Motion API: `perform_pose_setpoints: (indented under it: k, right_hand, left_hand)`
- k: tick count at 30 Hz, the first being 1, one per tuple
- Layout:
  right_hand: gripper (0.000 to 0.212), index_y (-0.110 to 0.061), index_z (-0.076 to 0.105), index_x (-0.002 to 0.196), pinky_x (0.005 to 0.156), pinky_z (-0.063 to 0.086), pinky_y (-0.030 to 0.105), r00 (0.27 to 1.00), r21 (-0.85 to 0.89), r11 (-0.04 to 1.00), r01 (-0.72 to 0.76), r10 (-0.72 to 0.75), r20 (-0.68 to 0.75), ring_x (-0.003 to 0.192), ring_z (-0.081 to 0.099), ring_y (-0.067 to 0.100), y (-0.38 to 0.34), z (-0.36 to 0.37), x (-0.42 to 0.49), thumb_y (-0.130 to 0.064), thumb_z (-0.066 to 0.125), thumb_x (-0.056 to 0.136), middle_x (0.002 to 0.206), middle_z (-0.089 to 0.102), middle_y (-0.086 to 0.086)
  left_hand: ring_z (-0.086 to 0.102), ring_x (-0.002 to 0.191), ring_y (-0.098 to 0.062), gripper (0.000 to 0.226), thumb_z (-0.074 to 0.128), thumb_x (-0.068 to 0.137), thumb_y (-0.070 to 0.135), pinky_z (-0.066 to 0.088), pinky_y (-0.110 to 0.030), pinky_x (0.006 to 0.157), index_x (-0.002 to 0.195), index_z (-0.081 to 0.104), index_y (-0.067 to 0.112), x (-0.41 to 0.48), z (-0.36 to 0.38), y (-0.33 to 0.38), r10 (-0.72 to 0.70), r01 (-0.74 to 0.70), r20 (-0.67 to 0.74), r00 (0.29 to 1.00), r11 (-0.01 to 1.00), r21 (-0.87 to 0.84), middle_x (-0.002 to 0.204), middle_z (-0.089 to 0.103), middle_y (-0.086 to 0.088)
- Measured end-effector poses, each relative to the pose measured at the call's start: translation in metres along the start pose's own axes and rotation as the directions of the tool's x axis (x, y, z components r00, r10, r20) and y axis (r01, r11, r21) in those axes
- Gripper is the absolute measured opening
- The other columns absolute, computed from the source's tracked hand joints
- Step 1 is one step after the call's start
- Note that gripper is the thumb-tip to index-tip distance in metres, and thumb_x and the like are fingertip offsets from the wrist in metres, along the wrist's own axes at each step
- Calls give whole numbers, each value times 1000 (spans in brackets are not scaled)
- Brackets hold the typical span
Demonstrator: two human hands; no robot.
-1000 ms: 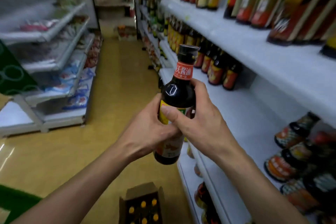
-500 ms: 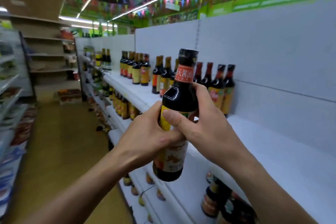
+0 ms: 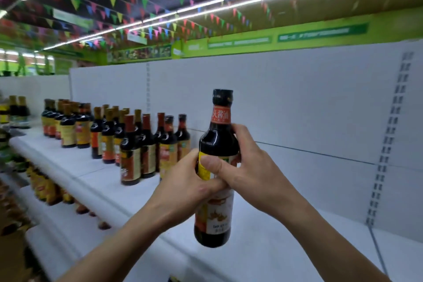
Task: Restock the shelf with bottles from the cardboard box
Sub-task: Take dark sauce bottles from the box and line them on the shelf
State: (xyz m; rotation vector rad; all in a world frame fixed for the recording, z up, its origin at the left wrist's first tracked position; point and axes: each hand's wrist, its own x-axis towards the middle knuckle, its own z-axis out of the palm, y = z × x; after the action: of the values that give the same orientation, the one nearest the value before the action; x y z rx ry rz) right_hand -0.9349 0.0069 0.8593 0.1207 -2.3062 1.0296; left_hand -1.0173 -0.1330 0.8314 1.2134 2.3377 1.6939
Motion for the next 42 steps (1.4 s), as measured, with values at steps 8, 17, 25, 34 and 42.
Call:
perform_pose_setpoints:
  k: [8,17,25,34,42]
  right_hand:
    - [50,-50,41,127,84,55,27,994,-96,990,-99,94,-53,96,65,-3,56,-66,-11,-50,71,86,107,66,-23]
    - [54,-52,39,125,86,58,36,965,-175,961,-216,183,-190,95,67,3,99,-103,-26,-55,71,82,107,67,-19]
    - [56,-51,37,128,87,58,34,915,-252,906,-341,258,-310,100,66,1,119,-115,-38,-55,71,84,111,67,-19]
    - [59,-53,38,128,91,58,42,837,-260,847,-464,323,-441,106,66,7,143,-107,-37,-59,71,79,115,66,-21]
    - [58,-50,39,127,91,57,37,782,-285,792,-540,347,-517,107,63,5,163,-107,-40,-53,73,81,116,65,-19]
  left_hand:
    - [74,101,-7,39,78,78,43,61,-42,92,114,65,37,46,90,4,14,-4,106,994,995,-100,109,76,13]
    - [74,103,-7,53,81,82,24,61,-39,91,127,55,34,81,153,2,64,-4,261,963,975,-223,114,74,11]
    - [73,103,-4,58,82,82,23,61,-31,86,128,53,41,105,193,-13,114,3,374,920,955,-297,114,72,16]
    - [72,109,-11,61,82,80,18,60,-39,93,129,53,40,131,217,-34,141,51,506,851,936,-347,117,72,15]
    - [71,108,-7,57,77,86,11,60,-35,93,131,52,35,143,243,-46,175,77,571,802,918,-389,117,72,13]
